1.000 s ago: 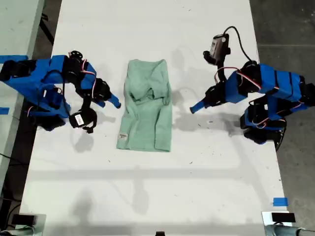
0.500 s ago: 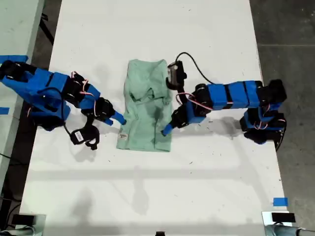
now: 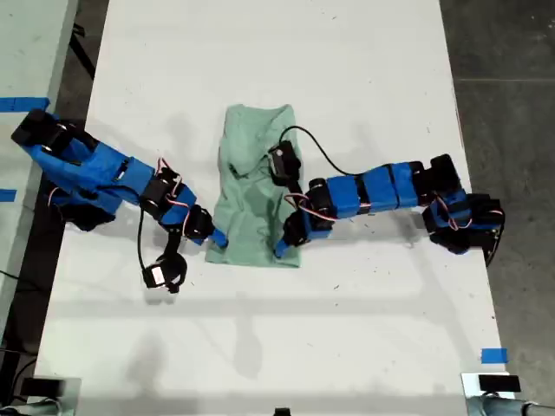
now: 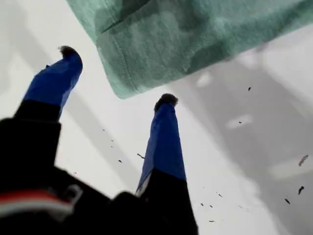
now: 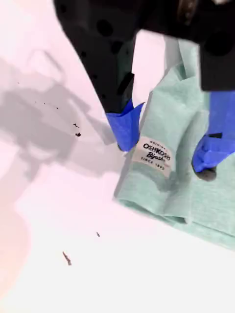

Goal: Fold tshirt

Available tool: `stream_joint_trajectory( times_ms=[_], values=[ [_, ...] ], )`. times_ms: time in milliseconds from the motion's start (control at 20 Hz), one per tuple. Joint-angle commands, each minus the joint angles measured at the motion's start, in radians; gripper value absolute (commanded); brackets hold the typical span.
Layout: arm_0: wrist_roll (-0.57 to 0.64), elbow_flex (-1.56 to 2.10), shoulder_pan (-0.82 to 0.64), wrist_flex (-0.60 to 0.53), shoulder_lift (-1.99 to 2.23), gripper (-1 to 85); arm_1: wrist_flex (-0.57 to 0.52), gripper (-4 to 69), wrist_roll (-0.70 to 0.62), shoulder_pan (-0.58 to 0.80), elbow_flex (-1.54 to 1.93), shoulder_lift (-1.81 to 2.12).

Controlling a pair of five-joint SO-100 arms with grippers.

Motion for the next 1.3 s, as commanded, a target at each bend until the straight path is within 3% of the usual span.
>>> stream_joint_trajectory(
  times_ms=[0, 450, 500, 600, 650, 700, 850, 1050, 1250],
  values=[
    [0.008, -0.091, 0.020, -0.026, -0.038, 20.7, -0.035, 32.9, 0.014, -0.021, -0.071, -0.006],
    [0.101, -0.267, 0.038, -0.060, -0.337, 16.3, -0.143, 30.9, 0.038, -0.061, -0.075, -0.141],
    [0.112, -0.284, 0.034, -0.048, -0.348, 16.4, -0.146, 26.6, 0.035, -0.063, -0.077, -0.152],
    [0.181, -0.290, 0.032, -0.064, -0.350, 12.3, -0.150, 6.3, 0.051, -0.067, -0.077, -0.161],
    [0.179, -0.301, 0.043, -0.064, -0.350, 6.0, -0.156, -0.8, 0.049, -0.074, -0.077, -0.161],
    [0.175, -0.318, 0.057, -0.064, -0.354, 0.1, -0.161, -0.7, 0.049, -0.080, -0.077, -0.160],
    [0.153, -0.491, 0.097, 0.089, -0.437, 0.1, -0.156, -0.6, 0.044, -0.106, -0.106, -0.150],
    [0.132, -0.735, 0.184, 0.132, -0.529, 0.1, -0.132, -0.6, 0.057, -0.192, -0.164, -0.118],
    [0.123, -0.971, 0.222, 0.276, -0.518, 0.1, -0.054, -0.5, 0.002, -0.201, -0.267, -0.048]
  ],
)
